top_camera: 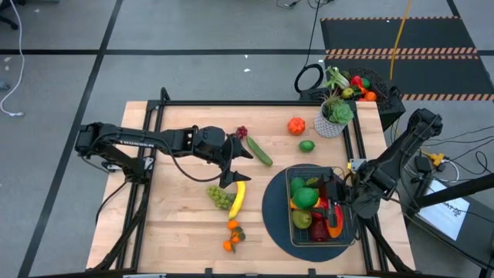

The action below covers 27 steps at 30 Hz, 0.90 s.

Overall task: Build produce basket
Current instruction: Put the top lime into the wire basket

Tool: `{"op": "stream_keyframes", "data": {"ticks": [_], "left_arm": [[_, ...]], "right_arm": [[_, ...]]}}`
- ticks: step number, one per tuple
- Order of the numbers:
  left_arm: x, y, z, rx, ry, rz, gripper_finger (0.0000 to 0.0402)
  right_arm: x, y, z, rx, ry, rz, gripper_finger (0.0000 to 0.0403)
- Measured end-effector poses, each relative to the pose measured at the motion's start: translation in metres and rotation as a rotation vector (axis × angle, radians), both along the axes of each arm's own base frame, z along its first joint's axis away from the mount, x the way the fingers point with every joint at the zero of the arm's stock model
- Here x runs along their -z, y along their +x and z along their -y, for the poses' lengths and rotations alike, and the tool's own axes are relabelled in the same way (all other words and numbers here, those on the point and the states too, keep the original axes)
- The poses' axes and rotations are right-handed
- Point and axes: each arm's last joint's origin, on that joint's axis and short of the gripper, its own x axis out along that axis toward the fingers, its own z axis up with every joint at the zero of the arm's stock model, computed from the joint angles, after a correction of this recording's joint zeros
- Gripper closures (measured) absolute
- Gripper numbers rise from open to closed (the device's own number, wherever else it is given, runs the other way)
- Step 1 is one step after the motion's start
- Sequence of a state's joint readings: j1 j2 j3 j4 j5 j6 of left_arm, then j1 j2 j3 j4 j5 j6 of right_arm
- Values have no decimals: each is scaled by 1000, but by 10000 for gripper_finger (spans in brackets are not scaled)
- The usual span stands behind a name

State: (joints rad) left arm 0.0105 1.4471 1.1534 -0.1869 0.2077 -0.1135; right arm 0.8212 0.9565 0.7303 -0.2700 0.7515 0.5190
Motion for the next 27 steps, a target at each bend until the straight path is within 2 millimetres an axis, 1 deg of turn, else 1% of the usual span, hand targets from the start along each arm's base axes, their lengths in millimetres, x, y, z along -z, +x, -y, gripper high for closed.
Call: {"op": "stream_keyframes", "data": {"ticks": [3,6,11,16,18,22,27], "left_arm": [[-1,0,0,-1,0,8,3],[-1,0,0,-1,-1,7,3],[0,0,1,0,-4,1,3],[1,-1,4,16,7,-12,2],[1,-1,4,18,10,-10,2],[-1,0,4,15,6,8,2],[-1,0,4,11,-2,9,2]], "right_arm": [[0,5,5,35,3,-1,96],[-1,14,14,100,26,14,96],[8,24,27,69,73,-112,96],[18,22,32,16,220,-286,96],[21,20,34,40,240,-327,96],[27,15,39,125,209,-378,93],[30,13,43,180,145,-379,70]]}}
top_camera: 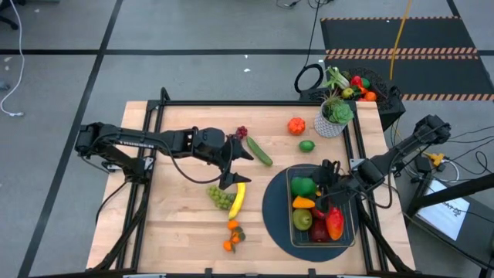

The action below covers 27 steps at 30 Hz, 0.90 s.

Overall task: Build produce basket
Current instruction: Put the top lime into the wire basket

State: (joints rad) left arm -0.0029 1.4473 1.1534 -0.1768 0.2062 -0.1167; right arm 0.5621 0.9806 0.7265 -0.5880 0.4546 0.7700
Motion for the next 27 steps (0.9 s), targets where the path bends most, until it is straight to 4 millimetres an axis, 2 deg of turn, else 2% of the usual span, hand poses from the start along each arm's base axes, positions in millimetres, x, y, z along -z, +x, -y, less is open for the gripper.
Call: {"op": "stream_keyframes", "data": {"ticks": [7,10,18,22,27], "left_arm": [[0,0,0,-8,-16,-4,2],[1,0,0,-8,-16,-11,2],[3,-2,-1,-22,-2,-41,2],[4,-2,-1,-28,30,-46,2],[6,-3,-2,-42,74,-65,2]], "right_arm": [[0,1,0,-23,-44,10,18],[-2,2,-1,-36,-44,32,9],[-16,-3,0,-16,20,147,19],[-11,-5,0,59,-70,154,23],[-5,2,-4,154,-146,296,23]]}}
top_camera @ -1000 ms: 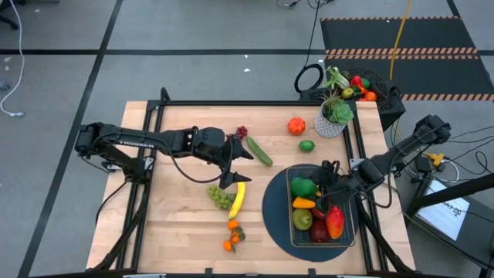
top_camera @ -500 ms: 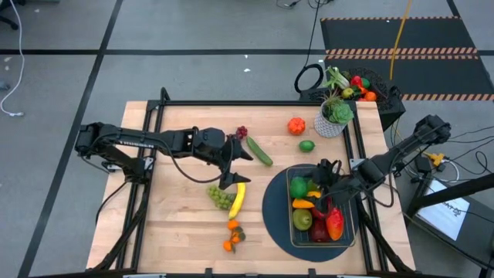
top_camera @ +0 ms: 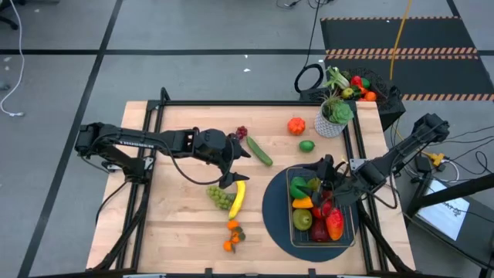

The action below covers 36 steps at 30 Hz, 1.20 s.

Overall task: Build produce basket
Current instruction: Put the top lime into the wire basket

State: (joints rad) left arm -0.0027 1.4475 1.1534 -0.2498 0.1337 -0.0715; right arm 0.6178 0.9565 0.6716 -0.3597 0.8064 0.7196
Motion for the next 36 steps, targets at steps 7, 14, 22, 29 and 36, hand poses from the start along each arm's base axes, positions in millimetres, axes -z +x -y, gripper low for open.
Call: {"op": "stream_keyframes", "data": {"ticks": [7,14,22,29,36], "left_arm": [[3,-1,-1,-8,15,-29,2],[4,-2,-3,-38,67,-46,2],[5,-3,-4,-57,117,-57,2],[5,-3,-4,-57,118,-58,2],[5,-3,-4,-57,118,-58,2]], "right_arm": [[10,8,-4,-37,-26,168,23],[16,8,-2,-24,-85,251,23],[15,8,1,36,-121,259,23],[23,7,-1,-72,-30,191,23],[30,5,-6,-226,155,100,26]]}}
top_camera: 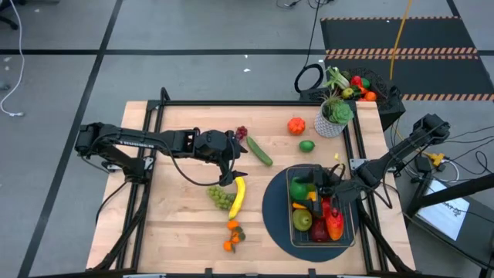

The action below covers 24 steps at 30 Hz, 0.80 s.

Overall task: Build produce basket
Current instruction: Put the top lime into the wire basket, then put the lime into the wire basket

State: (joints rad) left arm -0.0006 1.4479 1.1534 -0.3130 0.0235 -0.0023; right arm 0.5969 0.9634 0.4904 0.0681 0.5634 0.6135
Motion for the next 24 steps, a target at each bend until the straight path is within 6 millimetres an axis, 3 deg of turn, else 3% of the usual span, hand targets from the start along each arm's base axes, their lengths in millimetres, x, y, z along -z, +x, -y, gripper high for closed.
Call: {"op": "stream_keyframes", "data": {"ticks": [9,17,24], "left_arm": [[0,0,0,0,0,0,2],[0,0,0,3,4,2,2],[-1,1,0,3,4,10,2]], "right_arm": [[-9,-5,-1,-85,155,19,26],[-32,-12,28,200,-123,182,26],[-24,-7,70,430,-318,40,26]]}}
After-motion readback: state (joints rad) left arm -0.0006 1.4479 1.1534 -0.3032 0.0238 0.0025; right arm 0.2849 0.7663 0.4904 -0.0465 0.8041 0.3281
